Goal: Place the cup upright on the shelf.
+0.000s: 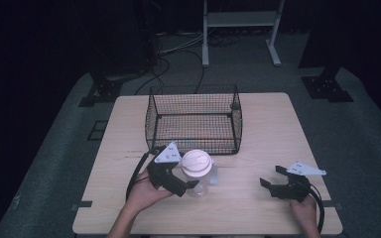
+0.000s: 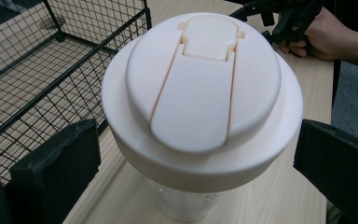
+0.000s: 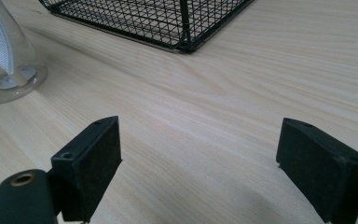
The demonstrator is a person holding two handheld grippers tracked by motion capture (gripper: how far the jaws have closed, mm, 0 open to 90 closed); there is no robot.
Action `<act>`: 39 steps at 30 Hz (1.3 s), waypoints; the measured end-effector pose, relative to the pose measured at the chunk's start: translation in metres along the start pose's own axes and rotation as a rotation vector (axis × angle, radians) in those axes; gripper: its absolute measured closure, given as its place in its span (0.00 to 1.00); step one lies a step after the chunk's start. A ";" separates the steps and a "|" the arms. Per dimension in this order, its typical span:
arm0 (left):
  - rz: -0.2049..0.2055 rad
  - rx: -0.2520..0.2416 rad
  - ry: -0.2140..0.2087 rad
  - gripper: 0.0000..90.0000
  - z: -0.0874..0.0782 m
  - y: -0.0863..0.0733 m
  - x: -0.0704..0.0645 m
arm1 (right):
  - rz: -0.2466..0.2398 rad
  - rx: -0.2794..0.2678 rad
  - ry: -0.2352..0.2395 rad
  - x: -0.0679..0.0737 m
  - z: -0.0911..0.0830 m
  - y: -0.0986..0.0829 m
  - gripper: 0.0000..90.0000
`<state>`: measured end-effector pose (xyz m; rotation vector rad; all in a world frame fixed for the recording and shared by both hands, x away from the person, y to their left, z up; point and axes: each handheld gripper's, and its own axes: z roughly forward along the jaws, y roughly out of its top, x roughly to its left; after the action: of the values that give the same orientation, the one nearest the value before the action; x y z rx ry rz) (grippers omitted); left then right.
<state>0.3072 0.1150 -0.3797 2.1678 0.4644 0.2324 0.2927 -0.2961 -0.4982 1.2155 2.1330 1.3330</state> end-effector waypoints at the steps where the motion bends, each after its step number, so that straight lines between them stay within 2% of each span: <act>1: 0.001 0.003 -0.002 0.00 0.001 0.000 0.000 | 0.000 0.000 0.000 0.000 0.000 0.000 0.14; 11: -0.008 0.025 -0.032 0.00 0.010 0.005 0.002 | -0.002 0.000 0.002 0.000 0.000 0.000 0.14; 29: -0.004 0.058 -0.043 0.00 0.022 0.012 0.002 | -0.004 0.000 0.004 0.000 0.000 0.000 0.14; 39: -0.004 0.100 -0.058 0.01 0.028 0.015 0.004 | -0.006 0.000 0.005 0.000 0.000 0.000 0.14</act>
<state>0.3235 0.0884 -0.3845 2.2642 0.4556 0.1470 0.2928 -0.2957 -0.4982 1.2066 2.1385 1.3352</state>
